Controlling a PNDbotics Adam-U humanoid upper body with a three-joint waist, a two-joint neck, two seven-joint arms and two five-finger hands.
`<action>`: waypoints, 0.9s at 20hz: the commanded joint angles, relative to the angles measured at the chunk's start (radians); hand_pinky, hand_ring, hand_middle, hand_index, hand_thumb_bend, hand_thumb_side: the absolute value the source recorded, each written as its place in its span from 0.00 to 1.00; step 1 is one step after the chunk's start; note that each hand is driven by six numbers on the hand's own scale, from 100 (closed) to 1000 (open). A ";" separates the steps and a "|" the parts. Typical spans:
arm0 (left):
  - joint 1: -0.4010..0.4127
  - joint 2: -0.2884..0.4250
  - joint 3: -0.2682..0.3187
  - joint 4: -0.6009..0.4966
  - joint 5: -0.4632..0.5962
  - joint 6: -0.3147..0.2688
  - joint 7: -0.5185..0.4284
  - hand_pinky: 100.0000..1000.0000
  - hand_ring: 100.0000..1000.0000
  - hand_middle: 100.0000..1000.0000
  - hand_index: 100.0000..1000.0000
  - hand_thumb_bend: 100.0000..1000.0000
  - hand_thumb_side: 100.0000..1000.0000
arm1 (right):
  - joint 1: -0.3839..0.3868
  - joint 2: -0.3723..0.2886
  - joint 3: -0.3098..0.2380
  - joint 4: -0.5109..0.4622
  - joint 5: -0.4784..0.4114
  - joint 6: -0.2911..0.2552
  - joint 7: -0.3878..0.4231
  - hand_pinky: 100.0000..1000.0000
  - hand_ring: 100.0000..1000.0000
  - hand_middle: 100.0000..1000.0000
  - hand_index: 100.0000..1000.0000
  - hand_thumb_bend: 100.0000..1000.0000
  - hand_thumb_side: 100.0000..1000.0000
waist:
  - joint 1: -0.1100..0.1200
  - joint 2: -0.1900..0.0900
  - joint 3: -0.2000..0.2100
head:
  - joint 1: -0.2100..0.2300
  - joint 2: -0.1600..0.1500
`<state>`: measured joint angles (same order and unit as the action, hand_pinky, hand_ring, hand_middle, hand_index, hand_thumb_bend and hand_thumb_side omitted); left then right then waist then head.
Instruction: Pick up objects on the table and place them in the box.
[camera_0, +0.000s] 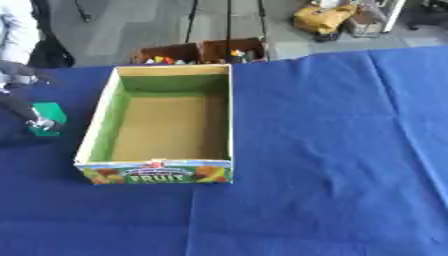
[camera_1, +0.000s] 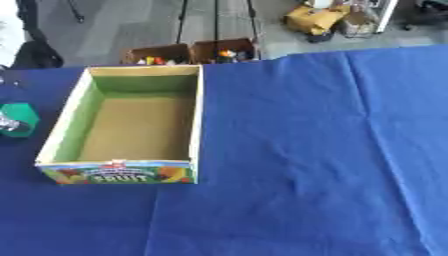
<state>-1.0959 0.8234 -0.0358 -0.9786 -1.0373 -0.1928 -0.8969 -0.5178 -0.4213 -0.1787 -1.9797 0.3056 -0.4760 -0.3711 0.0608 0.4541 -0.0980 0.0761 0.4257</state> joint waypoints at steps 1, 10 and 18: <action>-0.002 0.059 0.004 -0.023 0.013 -0.006 -0.010 1.00 1.00 1.00 1.00 0.43 0.51 | -0.004 -0.036 -0.010 -0.020 -0.006 0.003 -0.001 0.68 0.66 0.43 0.64 0.00 0.74 | 0.000 -0.017 0.000 | 0.001 -0.013; 0.022 0.085 -0.017 -0.036 -0.015 -0.011 -0.010 1.00 1.00 1.00 1.00 0.51 0.52 | 0.001 -0.044 -0.011 -0.020 -0.009 0.012 -0.001 0.68 0.66 0.42 0.63 0.00 0.74 | 0.007 -0.008 0.007 | 0.006 -0.012; 0.012 0.076 0.009 -0.054 -0.070 -0.017 -0.003 1.00 1.00 1.00 1.00 0.40 0.46 | -0.002 -0.043 -0.011 -0.020 -0.012 0.014 0.000 0.68 0.65 0.41 0.63 0.00 0.74 | 0.005 0.006 -0.001 | 0.020 -0.031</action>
<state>-1.0648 0.8617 -0.0445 -1.0191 -1.1018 -0.1977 -0.8929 -0.5104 -0.4363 -0.1791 -1.9797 0.3056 -0.4649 -0.3699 0.0681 0.4824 -0.0987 0.0913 0.4108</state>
